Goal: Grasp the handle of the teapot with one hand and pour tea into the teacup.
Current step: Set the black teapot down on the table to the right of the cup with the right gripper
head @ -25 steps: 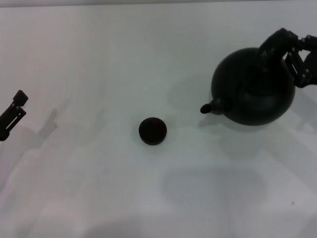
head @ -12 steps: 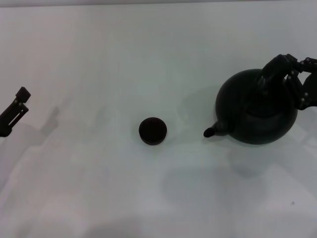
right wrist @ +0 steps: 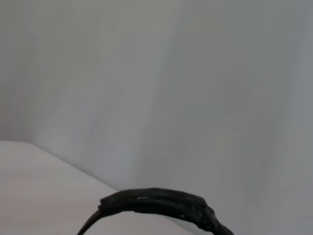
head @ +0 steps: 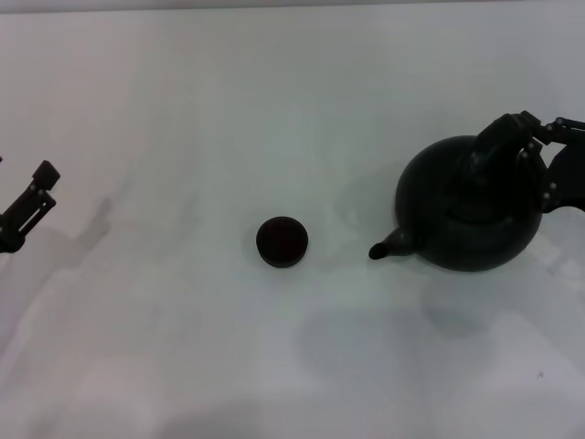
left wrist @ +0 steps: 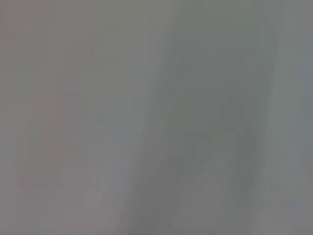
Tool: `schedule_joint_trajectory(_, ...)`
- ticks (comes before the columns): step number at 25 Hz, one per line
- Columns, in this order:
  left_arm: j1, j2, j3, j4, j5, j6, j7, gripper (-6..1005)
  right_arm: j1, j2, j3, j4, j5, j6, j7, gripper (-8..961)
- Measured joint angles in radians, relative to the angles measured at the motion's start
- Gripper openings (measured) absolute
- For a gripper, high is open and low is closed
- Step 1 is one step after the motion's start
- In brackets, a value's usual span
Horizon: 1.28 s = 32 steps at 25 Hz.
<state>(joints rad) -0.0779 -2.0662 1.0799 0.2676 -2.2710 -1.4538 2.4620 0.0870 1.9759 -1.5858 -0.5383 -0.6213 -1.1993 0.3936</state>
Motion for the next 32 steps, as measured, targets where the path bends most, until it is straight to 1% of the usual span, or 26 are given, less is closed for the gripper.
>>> schedule_joint_trajectory(10,0.01,0.0,0.002,-0.001,0.001,0.0,0.003,862,0.024,0.008,0.008,0.046,0.0,-0.013,-0.044,128)
schedule_joint_trajectory(20,0.002,0.0,0.002,-0.001,0.001,0.0,0.003,861,0.044,0.007,0.014,0.075,0.007,-0.006,-0.045,131)
schedule_joint_trajectory(26,0.0,0.0,-0.002,-0.001,0.001,0.0,0.003,861,0.05,0.01,0.051,0.095,0.005,-0.014,-0.037,256)
schedule_joint_trajectory(29,-0.002,0.0,-0.003,-0.001,0.001,0.0,0.003,862,0.052,0.004,0.051,0.097,0.007,-0.017,0.002,360)
schedule_joint_trajectory(32,-0.004,0.0,-0.003,0.0,0.001,0.0,0.003,862,0.053,-0.005,0.048,0.097,0.003,-0.024,0.057,464)
